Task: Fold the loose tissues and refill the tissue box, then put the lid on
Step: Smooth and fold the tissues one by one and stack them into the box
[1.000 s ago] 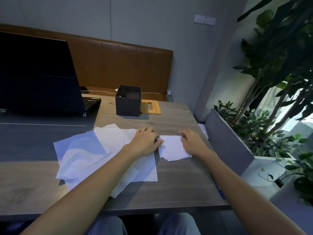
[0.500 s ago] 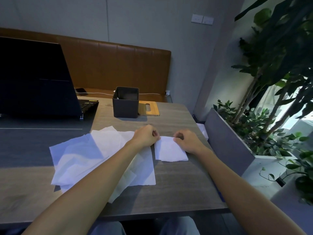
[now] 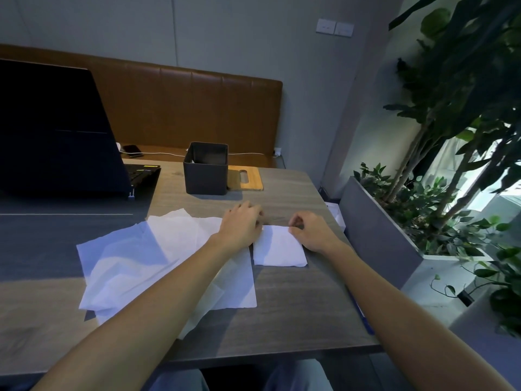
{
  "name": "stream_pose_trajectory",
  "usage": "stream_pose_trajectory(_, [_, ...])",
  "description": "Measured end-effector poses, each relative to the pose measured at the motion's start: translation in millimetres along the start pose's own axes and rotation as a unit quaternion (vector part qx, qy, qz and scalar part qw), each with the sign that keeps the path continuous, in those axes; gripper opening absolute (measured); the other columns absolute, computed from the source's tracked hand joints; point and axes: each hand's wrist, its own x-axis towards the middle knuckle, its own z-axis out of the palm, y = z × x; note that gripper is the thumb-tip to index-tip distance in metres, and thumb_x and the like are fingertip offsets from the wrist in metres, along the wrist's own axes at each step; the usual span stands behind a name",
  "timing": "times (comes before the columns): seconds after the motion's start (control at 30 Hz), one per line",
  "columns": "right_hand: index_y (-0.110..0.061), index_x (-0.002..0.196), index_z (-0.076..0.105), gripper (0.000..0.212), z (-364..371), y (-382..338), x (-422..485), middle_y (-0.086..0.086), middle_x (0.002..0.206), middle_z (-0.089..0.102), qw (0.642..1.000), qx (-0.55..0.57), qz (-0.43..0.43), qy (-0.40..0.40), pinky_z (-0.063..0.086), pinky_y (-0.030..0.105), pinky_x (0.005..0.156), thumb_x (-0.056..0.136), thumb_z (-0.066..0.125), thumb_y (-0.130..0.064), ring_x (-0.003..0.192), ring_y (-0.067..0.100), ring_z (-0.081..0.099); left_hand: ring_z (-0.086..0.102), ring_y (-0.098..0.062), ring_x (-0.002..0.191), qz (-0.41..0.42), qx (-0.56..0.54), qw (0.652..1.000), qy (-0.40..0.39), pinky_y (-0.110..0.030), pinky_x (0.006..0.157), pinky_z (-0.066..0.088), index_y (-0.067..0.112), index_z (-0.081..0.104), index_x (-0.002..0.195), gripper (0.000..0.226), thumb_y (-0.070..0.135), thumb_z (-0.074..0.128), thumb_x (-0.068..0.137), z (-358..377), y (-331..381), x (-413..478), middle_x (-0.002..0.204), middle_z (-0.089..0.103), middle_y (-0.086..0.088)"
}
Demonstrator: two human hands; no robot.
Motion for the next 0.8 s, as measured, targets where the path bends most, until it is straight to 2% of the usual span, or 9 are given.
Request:
stream_pose_trajectory(0.1, [-0.016,0.097,0.063,0.007,4.6,2.2,-1.2,0.004,0.101,0.066,0.998,-0.029,-0.020,0.043,0.049,0.035,0.084,0.091,0.060,-0.013,0.096,0.022,0.060,0.050,-0.026,0.113,0.104,0.050,0.993,0.032,-0.037,0.098,0.038,0.016,0.063,0.114,0.023,0.027,0.048,0.100,9.7,9.2,-12.8,0.119,0.057,-0.004])
stream_pose_trajectory(0.2, [-0.008,0.099,0.065,0.016,22.8,-1.5,-13.0,0.011,0.102,0.063,0.986,-0.093,-0.087,0.109,0.048,0.044,0.084,0.092,0.052,-0.014,0.095,0.031,0.056,0.057,-0.030,0.103,0.165,0.094,0.982,0.004,-0.040,0.092,0.041,0.010,0.065,0.110,0.048,0.038,0.028,0.097,28.3,23.8,-33.3,0.110,0.062,-0.009])
stream_pose_trajectory(0.27, [-0.010,0.098,0.068,0.028,34.3,-4.3,-25.8,0.009,0.100,0.066,0.979,-0.118,-0.124,0.113,0.049,0.045,0.079,0.092,0.043,-0.022,0.091,0.032,0.059,0.057,-0.030,0.111,0.151,0.104,0.983,-0.016,-0.042,0.097,0.039,0.011,0.060,0.125,0.060,0.040,0.016,0.095,34.2,27.5,-38.0,0.120,0.061,-0.009])
stream_pose_trajectory(0.33, [-0.013,0.104,0.070,0.035,35.6,-2.1,-33.3,0.006,0.104,0.070,0.977,-0.118,-0.143,0.108,0.051,0.045,0.079,0.092,0.040,-0.024,0.093,0.030,0.063,0.048,-0.027,0.127,0.118,0.123,0.984,-0.054,-0.042,0.106,0.032,0.012,0.047,0.141,0.056,0.040,0.018,0.101,30.7,26.4,-38.0,0.138,0.053,-0.008])
stream_pose_trajectory(0.43, [-0.006,0.125,0.064,0.040,24.5,0.6,-39.8,0.011,0.127,0.066,0.978,-0.149,-0.123,0.080,0.050,0.042,0.093,0.095,0.041,-0.020,0.115,0.030,0.062,0.019,-0.028,0.151,0.082,0.125,0.980,-0.135,-0.047,0.121,0.014,0.013,0.022,0.158,0.061,0.046,0.020,0.106,21.2,20.9,-37.8,0.165,0.022,-0.009])
stream_pose_trajectory(0.5, [-0.002,0.142,0.050,0.046,20.3,-1.2,-46.2,0.015,0.149,0.050,0.979,-0.168,-0.092,0.065,0.041,0.041,0.109,0.102,0.041,-0.022,0.137,0.030,0.047,0.003,-0.026,0.155,0.056,0.117,0.976,-0.174,-0.049,0.124,0.005,0.016,0.009,0.161,0.065,0.050,0.016,0.106,18.2,16.0,-39.5,0.169,0.005,-0.007])
stream_pose_trajectory(0.57, [-0.001,0.151,0.037,0.053,20.3,-7.8,-56.4,0.015,0.158,0.036,0.980,-0.162,-0.107,0.038,0.029,0.039,0.119,0.105,0.041,-0.027,0.147,0.029,0.033,-0.004,-0.024,0.156,0.045,0.115,0.975,-0.183,-0.049,0.124,0.001,0.018,0.002,0.162,0.066,0.050,0.013,0.106,18.7,13.4,-41.9,0.170,-0.002,-0.007])
stream_pose_trajectory(0.67, [-0.005,0.156,0.026,0.057,23.8,-16.9,-72.1,0.011,0.165,0.024,0.973,-0.177,-0.143,-0.045,0.015,0.036,0.123,0.108,0.032,-0.034,0.153,0.025,0.019,-0.010,-0.023,0.155,0.035,0.116,0.972,-0.199,-0.049,0.124,-0.005,0.019,-0.004,0.162,0.064,0.048,0.010,0.106,18.9,13.6,-42.0,0.169,-0.010,-0.007])
stream_pose_trajectory(0.8, [-0.008,0.160,0.005,0.068,19.2,-10.4,-76.3,0.007,0.169,0.001,0.969,-0.216,-0.061,-0.100,0.002,0.038,0.126,0.107,0.019,-0.047,0.155,0.018,0.000,-0.013,-0.023,0.155,0.021,0.122,0.971,-0.207,-0.051,0.123,-0.007,0.021,-0.006,0.161,0.065,0.049,0.011,0.106,14.7,9.8,-41.5,0.168,-0.013,-0.010])
